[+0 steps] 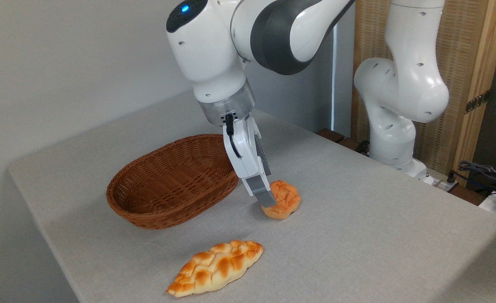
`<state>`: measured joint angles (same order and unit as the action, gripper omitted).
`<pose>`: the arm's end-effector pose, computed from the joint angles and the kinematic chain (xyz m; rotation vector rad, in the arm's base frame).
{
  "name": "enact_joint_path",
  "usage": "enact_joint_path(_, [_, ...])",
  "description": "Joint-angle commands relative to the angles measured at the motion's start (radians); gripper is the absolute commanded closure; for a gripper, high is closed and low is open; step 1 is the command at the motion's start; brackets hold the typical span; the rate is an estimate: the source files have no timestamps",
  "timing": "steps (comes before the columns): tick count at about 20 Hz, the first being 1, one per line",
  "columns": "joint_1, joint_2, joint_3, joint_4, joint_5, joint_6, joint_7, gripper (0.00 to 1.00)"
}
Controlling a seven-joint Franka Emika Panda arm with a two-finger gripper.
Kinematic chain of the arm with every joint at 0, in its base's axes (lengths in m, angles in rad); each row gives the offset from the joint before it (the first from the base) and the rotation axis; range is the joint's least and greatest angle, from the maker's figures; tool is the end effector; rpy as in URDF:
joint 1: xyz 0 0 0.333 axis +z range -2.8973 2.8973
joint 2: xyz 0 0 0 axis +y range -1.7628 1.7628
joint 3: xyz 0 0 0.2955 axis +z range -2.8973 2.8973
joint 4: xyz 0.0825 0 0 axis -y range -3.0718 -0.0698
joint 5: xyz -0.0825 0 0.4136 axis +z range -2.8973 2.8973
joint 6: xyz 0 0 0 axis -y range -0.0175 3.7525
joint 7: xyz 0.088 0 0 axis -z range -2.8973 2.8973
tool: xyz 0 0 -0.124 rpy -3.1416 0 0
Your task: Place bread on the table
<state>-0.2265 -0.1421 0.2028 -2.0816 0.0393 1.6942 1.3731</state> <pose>0.5109 -0.0062 0.4219 2.2675 -1.9333 -0.2994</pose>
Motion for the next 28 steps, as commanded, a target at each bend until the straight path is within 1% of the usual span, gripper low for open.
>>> enact_joint_path(1, [-0.004, -0.013, 0.006, 0.056, -0.004, 0.001, -0.05, 0.0])
enact_joint_path(2, [-0.005, -0.01, 0.006, 0.093, -0.025, -0.004, -0.101, 0.0])
enact_joint_path(4, [-0.01, -0.005, 0.003, 0.168, -0.071, -0.007, -0.239, 0.0])
enact_joint_path(5, [-0.016, 0.002, 0.001, 0.204, -0.082, -0.004, -0.309, 0.0])
enact_joint_path(8, [-0.017, 0.038, -0.008, 0.325, -0.084, -0.004, -0.489, 0.0])
enact_joint_path(11, [-0.019, 0.088, -0.009, 0.406, -0.121, -0.002, -0.696, 0.0])
enact_joint_path(13, [-0.019, 0.128, -0.011, 0.461, -0.121, -0.004, -0.788, 0.0])
enact_joint_path(15, [-0.017, 0.168, -0.005, 0.526, -0.121, -0.016, -0.799, 0.0])
enact_joint_path(18, [-0.004, 0.202, 0.004, 0.575, -0.125, -0.06, -0.783, 0.0])
enact_joint_path(19, [-0.001, 0.202, 0.004, 0.575, -0.125, -0.061, -0.769, 0.0])
enact_joint_path(21, [-0.001, 0.2, 0.003, 0.572, -0.125, -0.064, -0.702, 0.0])
enact_joint_path(26, [-0.002, 0.205, -0.005, 0.572, -0.125, -0.07, -0.7, 0.0])
enact_joint_path(27, [-0.001, 0.205, -0.008, 0.572, -0.125, -0.07, -0.701, 0.0])
enact_joint_path(28, [0.01, 0.205, -0.016, 0.572, -0.125, -0.07, -0.701, 0.0])
